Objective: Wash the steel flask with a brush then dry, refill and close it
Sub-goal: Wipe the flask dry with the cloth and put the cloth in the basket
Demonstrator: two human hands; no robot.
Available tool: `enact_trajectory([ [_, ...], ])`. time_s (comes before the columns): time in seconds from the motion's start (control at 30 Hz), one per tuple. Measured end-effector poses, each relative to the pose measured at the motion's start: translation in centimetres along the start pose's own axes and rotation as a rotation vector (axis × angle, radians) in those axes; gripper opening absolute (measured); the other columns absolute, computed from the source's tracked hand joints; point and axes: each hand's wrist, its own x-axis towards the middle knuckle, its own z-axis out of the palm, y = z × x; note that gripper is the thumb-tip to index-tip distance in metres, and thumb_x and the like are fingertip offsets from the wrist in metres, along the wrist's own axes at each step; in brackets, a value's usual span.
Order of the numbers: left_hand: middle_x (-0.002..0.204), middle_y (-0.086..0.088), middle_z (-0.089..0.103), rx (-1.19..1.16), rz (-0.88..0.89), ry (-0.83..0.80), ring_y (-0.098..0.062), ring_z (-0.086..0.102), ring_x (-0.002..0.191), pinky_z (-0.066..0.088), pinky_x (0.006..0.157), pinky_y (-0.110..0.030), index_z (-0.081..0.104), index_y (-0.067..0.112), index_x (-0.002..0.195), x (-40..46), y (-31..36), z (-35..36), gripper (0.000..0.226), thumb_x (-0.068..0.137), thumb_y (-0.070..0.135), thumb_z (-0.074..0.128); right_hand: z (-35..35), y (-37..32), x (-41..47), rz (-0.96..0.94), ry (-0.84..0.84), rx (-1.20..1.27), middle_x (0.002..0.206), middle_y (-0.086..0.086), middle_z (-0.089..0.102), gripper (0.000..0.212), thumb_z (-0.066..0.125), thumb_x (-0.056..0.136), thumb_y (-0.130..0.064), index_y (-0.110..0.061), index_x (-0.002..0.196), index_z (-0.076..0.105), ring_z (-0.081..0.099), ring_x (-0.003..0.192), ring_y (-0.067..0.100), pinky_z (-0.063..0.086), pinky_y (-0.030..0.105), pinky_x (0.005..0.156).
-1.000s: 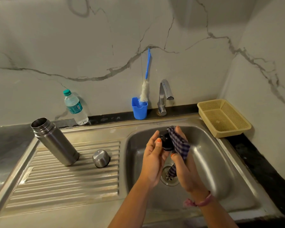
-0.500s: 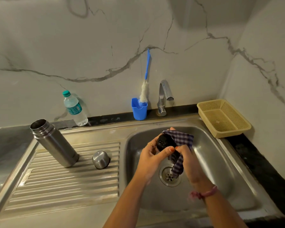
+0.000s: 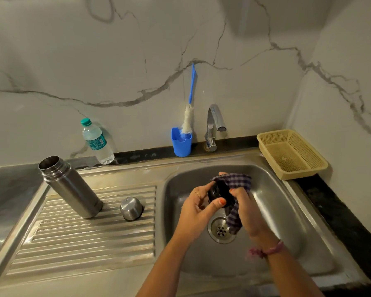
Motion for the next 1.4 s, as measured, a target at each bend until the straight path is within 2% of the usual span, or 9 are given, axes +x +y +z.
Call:
enact_trajectory([
  [0.1,0.109,0.005,0.068,0.149,0.014,0.021,0.0,0.065,0.097,0.054,0.085,-0.019,0.058,0.04,0.118,0.2,0.3,0.0,0.035,0.087,0.031,0.074,-0.7,0.0,0.5,-0.102,-0.07,-0.28,0.119,-0.008,0.064,0.039,0.044,0.08,-0.035,-0.031,0.114,0.062,0.057,0.115,0.009,0.046,0.035,0.101],
  [0.23,0.099,-0.002,0.075,0.104,-0.028,0.083,-0.019,0.071,0.093,0.058,0.088,-0.044,0.064,0.019,0.126,0.3,0.6,0.0,0.04,0.091,0.038,0.07,-0.8,0.4,0.3,-0.383,-0.124,-0.593,0.137,-0.008,0.052,0.047,0.042,0.087,-0.029,-0.022,0.132,0.053,0.042,0.132,0.011,0.036,0.041,0.11],
  [0.4,0.099,0.0,0.077,-0.207,-0.126,0.011,-0.018,0.073,0.097,0.059,0.084,-0.029,0.062,0.016,0.12,-0.2,1.6,0.2,0.028,0.092,0.017,0.065,-2.4,1.1,-0.3,-0.456,-0.229,-0.357,0.144,0.009,0.046,0.055,0.04,0.082,-0.011,0.003,0.134,0.047,0.035,0.139,0.026,0.029,0.039,0.115],
  [0.57,0.105,-0.006,0.075,-0.516,-0.261,0.117,-0.02,0.071,0.103,0.061,0.081,-0.036,0.056,0.01,0.123,-0.3,1.9,1.8,0.028,0.096,0.015,0.06,-2.5,1.6,0.5,-0.318,-0.128,-0.129,0.131,0.014,0.056,0.046,0.041,0.084,0.002,0.004,0.13,0.048,0.049,0.127,0.03,0.039,0.05,0.107],
  [0.83,0.11,-0.017,0.07,-0.687,-0.399,0.387,-0.02,0.07,0.091,0.057,0.072,-0.032,0.06,0.011,0.118,1.1,3.4,2.3,0.039,0.101,0.044,0.049,-0.3,1.8,-0.5,-0.574,-0.033,-0.547,0.125,-0.002,0.057,0.038,0.063,0.087,-0.006,-0.013,0.124,0.058,0.057,0.117,0.011,0.045,0.024,0.098],
  [1.0,0.11,-0.013,0.071,-0.503,-0.389,0.339,-0.023,0.071,0.1,0.057,0.069,-0.027,0.058,0.015,0.111,0.6,2.5,2.9,0.038,0.103,0.048,0.042,-0.6,1.4,1.2,-0.485,0.083,-0.679,0.111,-0.004,0.067,0.03,0.056,0.087,-0.02,-0.015,0.115,0.064,0.063,0.104,0.007,0.052,0.027,0.09],
  [1.17,0.104,-0.011,0.074,-0.545,-0.419,0.345,-0.013,0.073,0.085,0.055,0.062,-0.023,0.06,0.011,0.116,0.8,3.4,2.6,0.043,0.104,0.048,0.041,-0.1,1.6,0.4,-0.62,0.101,-0.711,0.12,0.0,0.064,0.039,0.058,0.081,-0.003,-0.008,0.119,0.063,0.059,0.115,0.011,0.048,0.027,0.098],
  [1.33,0.108,-0.011,0.075,-0.581,-0.487,0.376,-0.022,0.072,0.1,0.055,0.091,-0.037,0.06,0.009,0.125,1.0,3.2,1.5,0.052,0.099,0.052,0.048,0.3,2.7,-0.9,-0.724,-0.084,-0.904,0.134,0.001,0.055,0.05,0.051,0.079,-0.012,-0.012,0.128,0.056,0.045,0.131,0.017,0.034,0.029,0.111],
  [1.4,0.105,-0.009,0.076,-0.581,-0.485,0.347,-0.019,0.073,0.096,0.057,0.083,-0.032,0.061,0.011,0.122,0.8,3.1,1.5,0.046,0.101,0.049,0.046,0.6,2.0,-0.6,-0.644,-0.09,-0.824,0.128,0.001,0.059,0.046,0.051,0.079,-0.016,-0.011,0.124,0.06,0.05,0.126,0.013,0.038,0.028,0.108],
])
